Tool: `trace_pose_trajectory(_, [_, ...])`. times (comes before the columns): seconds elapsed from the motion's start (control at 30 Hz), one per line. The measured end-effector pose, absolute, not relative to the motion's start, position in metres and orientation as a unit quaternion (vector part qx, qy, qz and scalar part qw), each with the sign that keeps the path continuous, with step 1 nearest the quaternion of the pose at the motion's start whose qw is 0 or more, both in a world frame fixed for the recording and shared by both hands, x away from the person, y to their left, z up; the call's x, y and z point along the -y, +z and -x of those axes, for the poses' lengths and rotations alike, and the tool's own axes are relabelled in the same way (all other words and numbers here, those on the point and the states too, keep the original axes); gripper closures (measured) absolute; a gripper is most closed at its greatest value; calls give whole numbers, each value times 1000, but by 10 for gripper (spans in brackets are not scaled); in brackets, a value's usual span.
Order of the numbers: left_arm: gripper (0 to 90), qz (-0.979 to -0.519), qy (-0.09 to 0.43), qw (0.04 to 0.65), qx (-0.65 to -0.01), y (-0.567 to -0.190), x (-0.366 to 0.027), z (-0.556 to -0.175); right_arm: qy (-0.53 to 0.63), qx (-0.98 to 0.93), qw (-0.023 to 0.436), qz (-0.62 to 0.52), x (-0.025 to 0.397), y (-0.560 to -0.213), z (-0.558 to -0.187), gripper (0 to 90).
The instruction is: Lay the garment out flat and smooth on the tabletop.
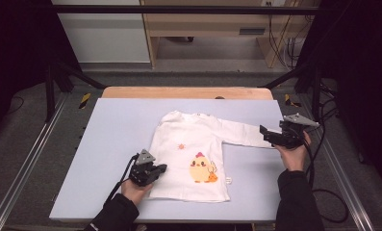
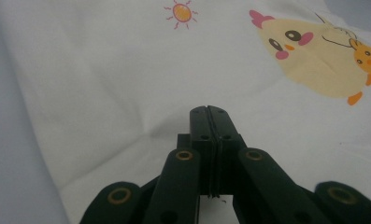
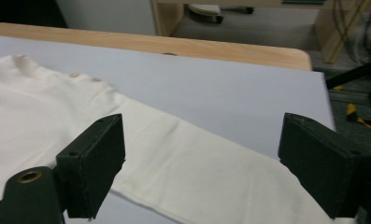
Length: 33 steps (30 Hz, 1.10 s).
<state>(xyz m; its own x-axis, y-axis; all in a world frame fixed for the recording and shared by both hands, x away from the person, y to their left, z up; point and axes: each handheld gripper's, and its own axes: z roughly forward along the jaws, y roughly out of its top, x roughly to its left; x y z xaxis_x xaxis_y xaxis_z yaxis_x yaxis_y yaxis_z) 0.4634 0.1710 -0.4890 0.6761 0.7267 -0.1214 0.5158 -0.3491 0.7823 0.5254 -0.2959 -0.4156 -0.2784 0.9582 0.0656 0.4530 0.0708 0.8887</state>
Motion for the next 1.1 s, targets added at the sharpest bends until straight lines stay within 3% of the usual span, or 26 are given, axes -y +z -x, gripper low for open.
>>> trace_pose_trajectory(0.27, [839,-803,123,442,-380,-479,-177,-458,470,-690,251,-490,265,-420,-514,110])
trace_pose_trajectory(0.8, [297,-764,143,499,-384,-459,-204,-454,494,-727,200,-433,218,-432,-482,156])
trace_pose_trajectory(1.03, [118,-752,150,507,-394,-451,-215,-457,491,-746,180,-413,196,-441,-473,269])
trace_pose_trajectory(1.1, [107,-751,154,501,-403,-449,-217,-458,488,-754,175,-404,189,-443,-470,318])
